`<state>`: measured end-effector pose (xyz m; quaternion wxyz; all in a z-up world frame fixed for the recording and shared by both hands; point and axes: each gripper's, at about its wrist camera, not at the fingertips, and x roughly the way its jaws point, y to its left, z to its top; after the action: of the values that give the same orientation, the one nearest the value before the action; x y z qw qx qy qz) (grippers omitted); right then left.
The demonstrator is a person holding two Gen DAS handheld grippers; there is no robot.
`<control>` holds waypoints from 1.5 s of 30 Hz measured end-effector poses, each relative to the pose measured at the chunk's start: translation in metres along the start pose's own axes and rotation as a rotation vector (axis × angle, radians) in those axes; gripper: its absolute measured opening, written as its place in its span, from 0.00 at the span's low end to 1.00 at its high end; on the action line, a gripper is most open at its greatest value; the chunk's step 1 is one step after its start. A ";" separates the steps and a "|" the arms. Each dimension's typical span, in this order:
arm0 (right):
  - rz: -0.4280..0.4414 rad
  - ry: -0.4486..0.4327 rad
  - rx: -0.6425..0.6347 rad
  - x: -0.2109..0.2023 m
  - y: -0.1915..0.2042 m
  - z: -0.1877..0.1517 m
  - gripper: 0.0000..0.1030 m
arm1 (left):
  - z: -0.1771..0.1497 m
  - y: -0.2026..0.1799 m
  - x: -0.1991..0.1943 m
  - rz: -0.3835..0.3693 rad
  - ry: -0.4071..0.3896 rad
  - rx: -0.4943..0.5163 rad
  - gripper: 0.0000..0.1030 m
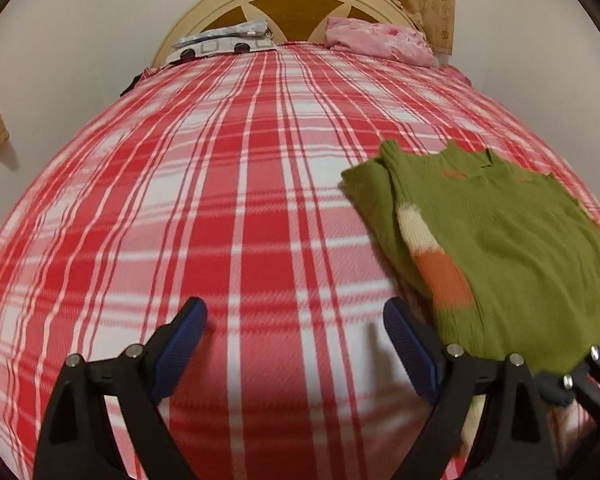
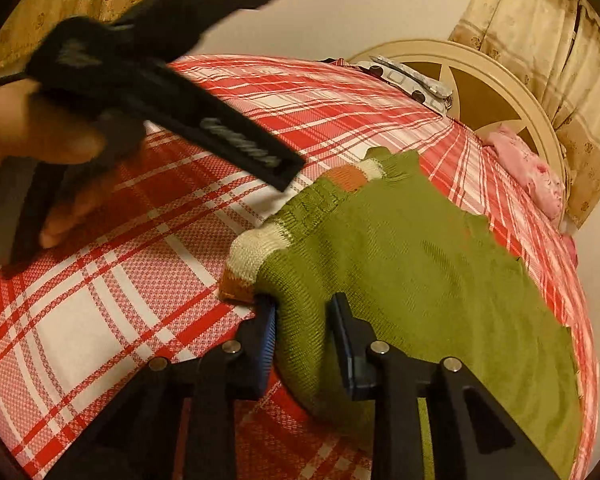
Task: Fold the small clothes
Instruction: 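Grasp the side edge of the folded sweater with both tools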
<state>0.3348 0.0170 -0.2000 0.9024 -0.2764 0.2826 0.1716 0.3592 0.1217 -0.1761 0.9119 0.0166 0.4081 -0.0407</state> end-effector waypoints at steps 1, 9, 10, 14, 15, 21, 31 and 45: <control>0.003 -0.001 0.005 0.000 0.000 -0.001 0.27 | 0.004 -0.001 0.003 -0.008 0.001 -0.001 0.90; 0.017 0.001 0.014 0.004 -0.004 -0.001 0.27 | 0.021 -0.011 0.021 -0.070 0.011 -0.019 0.90; 0.017 0.001 0.014 0.004 -0.004 0.000 0.27 | 0.023 -0.012 0.025 -0.085 0.018 -0.029 0.90; 0.007 -0.001 0.005 0.004 -0.002 0.000 0.27 | 0.030 -0.005 0.028 -0.172 -0.007 -0.118 0.90; 0.007 -0.002 0.006 0.004 -0.002 -0.001 0.27 | 0.032 -0.004 0.027 -0.179 -0.017 -0.138 0.90; 0.025 -0.002 0.022 0.004 -0.004 -0.002 0.27 | 0.040 0.000 0.016 -0.203 -0.098 -0.221 0.90; 0.036 -0.005 0.031 0.005 -0.006 -0.001 0.27 | 0.053 -0.026 0.044 -0.284 0.004 -0.139 0.86; 0.035 -0.002 0.019 0.003 -0.003 0.000 0.22 | 0.056 -0.015 0.070 -0.510 0.101 -0.227 0.17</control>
<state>0.3389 0.0155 -0.2008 0.9021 -0.2625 0.2881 0.1852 0.4458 0.0985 -0.1913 0.8466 -0.1868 0.4462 -0.2220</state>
